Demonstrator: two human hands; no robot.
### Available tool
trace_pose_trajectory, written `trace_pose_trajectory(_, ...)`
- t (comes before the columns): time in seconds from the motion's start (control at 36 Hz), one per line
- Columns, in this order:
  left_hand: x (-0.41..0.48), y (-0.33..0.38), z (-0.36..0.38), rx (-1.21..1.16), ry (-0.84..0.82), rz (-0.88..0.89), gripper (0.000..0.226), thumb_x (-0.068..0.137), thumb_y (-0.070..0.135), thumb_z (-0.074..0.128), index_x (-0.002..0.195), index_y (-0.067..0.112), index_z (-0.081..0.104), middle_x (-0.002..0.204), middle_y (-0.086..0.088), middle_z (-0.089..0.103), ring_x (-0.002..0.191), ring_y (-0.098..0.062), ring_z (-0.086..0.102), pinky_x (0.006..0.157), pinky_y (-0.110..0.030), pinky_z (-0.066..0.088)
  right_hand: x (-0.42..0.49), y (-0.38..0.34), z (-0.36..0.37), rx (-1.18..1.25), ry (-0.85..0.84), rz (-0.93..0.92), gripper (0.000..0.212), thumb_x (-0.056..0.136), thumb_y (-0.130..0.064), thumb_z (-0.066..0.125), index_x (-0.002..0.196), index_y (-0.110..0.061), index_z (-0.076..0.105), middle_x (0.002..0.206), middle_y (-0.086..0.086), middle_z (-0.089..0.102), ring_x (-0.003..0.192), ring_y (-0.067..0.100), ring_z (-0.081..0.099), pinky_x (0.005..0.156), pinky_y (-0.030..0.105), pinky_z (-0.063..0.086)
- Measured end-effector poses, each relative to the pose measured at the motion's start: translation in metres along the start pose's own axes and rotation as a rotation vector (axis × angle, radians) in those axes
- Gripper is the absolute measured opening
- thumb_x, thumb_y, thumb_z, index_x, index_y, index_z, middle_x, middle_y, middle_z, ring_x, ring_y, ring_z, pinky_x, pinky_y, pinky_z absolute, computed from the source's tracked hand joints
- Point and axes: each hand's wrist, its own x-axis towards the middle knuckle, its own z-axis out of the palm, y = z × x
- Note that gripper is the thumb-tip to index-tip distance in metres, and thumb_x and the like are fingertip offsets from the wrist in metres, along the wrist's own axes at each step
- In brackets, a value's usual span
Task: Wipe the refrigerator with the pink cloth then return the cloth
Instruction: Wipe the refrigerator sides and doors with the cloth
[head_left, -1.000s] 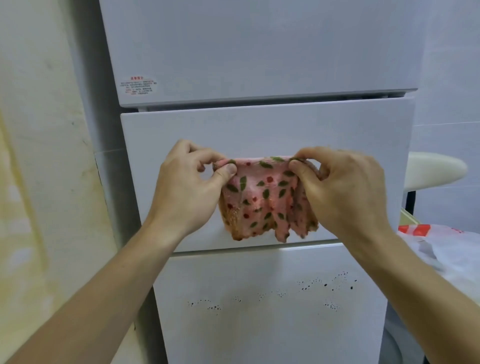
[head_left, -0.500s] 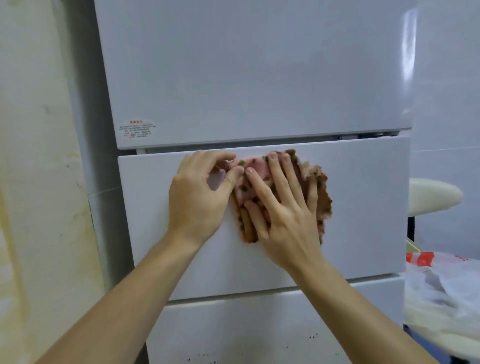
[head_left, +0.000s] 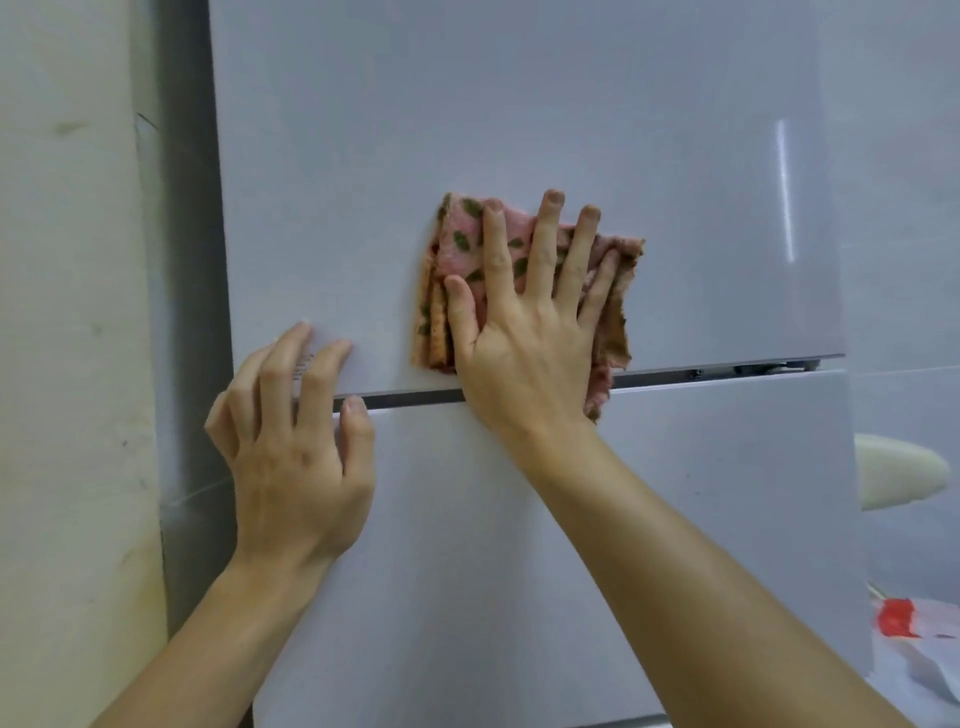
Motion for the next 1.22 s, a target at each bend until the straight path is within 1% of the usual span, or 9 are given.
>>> trace_pose_trajectory(0.19,0.012,0.009,0.009,0.038,-0.011,0.077,0.050,0.100,0.028,0.046,0.148,0.016,0.055,0.162,-0.010,0.043,0.152,-0.031,0.034,0.118,-0.048,0.022,-0.033,0.052,-0.015,0.024,-0.053,-0.129,0.064,0.109,-0.050,0.037,0.164,-0.020,0.033,0.172,0.019,0.018,0.161,0.042,0.010,0.131,0.053,0.001)
trace_pose_trajectory(0.33,0.014,0.008,0.012,0.051,0.000,0.091,0.051,0.101,0.030,0.046,0.149,0.016,0.055,0.162,-0.008,0.043,0.151,-0.031,0.036,0.118,-0.050,0.023,-0.008,0.126,-0.035,-0.042,-0.083,0.182,0.071,0.106,-0.051,0.019,0.166,-0.014,0.022,0.172,0.024,0.011,0.160,0.046,0.006,0.129,0.059,0.002)
trace_pose_trajectory(0.42,0.013,0.008,0.012,0.053,0.006,0.084,0.050,0.101,0.031,0.045,0.148,0.016,0.056,0.162,-0.008,0.043,0.151,-0.032,0.037,0.119,-0.051,0.023,0.006,0.159,-0.048,-0.027,-0.108,0.362,0.069,0.108,-0.052,0.013,0.169,-0.021,0.005,0.175,0.017,-0.008,0.161,0.038,-0.010,0.129,0.058,-0.006)
trace_pose_trajectory(0.58,0.013,0.008,0.013,0.061,0.008,0.081,0.050,0.100,0.030,0.046,0.147,0.016,0.057,0.161,-0.009,0.045,0.151,-0.032,0.037,0.118,-0.056,0.027,0.020,0.139,-0.043,-0.014,-0.096,0.511,0.065,0.108,-0.053,0.017,0.168,-0.034,-0.003,0.175,0.009,-0.018,0.159,0.034,-0.021,0.126,0.057,-0.016)
trace_pose_trajectory(0.75,0.017,0.007,0.007,0.032,-0.016,0.091,0.049,0.098,0.030,0.047,0.145,0.017,0.059,0.159,-0.008,0.047,0.149,-0.030,0.038,0.117,-0.049,0.025,0.035,0.076,-0.025,-0.026,-0.100,0.325,0.068,0.104,-0.057,0.019,0.168,-0.034,0.011,0.176,0.013,-0.006,0.160,0.041,-0.013,0.126,0.064,-0.008)
trace_pose_trajectory(0.89,0.020,0.007,0.003,-0.040,0.002,0.039,0.050,0.095,0.021,0.049,0.145,0.011,0.055,0.157,-0.009,0.049,0.147,-0.029,0.039,0.118,-0.045,0.025,0.011,0.002,-0.002,0.020,-0.013,0.002,0.061,0.104,-0.051,0.041,0.160,-0.027,0.043,0.170,0.020,0.027,0.157,0.050,0.016,0.124,0.068,0.013)
trace_pose_trajectory(1.06,0.020,-0.005,0.000,-0.009,-0.003,0.017,0.049,0.096,0.021,0.049,0.143,0.009,0.054,0.157,-0.011,0.047,0.148,-0.031,0.037,0.118,-0.047,0.024,-0.020,0.000,-0.006,0.073,-0.079,-0.317,0.060,0.106,-0.054,0.046,0.161,-0.032,0.040,0.172,0.011,0.025,0.161,0.038,0.013,0.128,0.059,0.013)
trace_pose_trajectory(1.14,0.020,-0.005,0.001,-0.008,-0.006,0.015,0.048,0.096,0.020,0.049,0.142,0.009,0.054,0.157,-0.010,0.047,0.148,-0.031,0.037,0.116,-0.047,0.023,-0.016,0.033,-0.012,0.044,-0.073,-0.267,0.059,0.105,-0.051,0.047,0.160,-0.030,0.042,0.171,0.009,0.029,0.160,0.037,0.019,0.129,0.057,0.013)
trace_pose_trajectory(1.22,0.021,-0.004,0.001,-0.019,0.005,-0.003,0.046,0.095,0.019,0.051,0.140,0.009,0.055,0.157,-0.010,0.048,0.147,-0.030,0.036,0.116,-0.045,0.021,-0.013,0.082,-0.026,-0.023,-0.107,0.018,0.064,0.104,-0.056,0.033,0.165,-0.034,0.028,0.175,0.006,0.016,0.162,0.033,0.008,0.130,0.058,0.003)
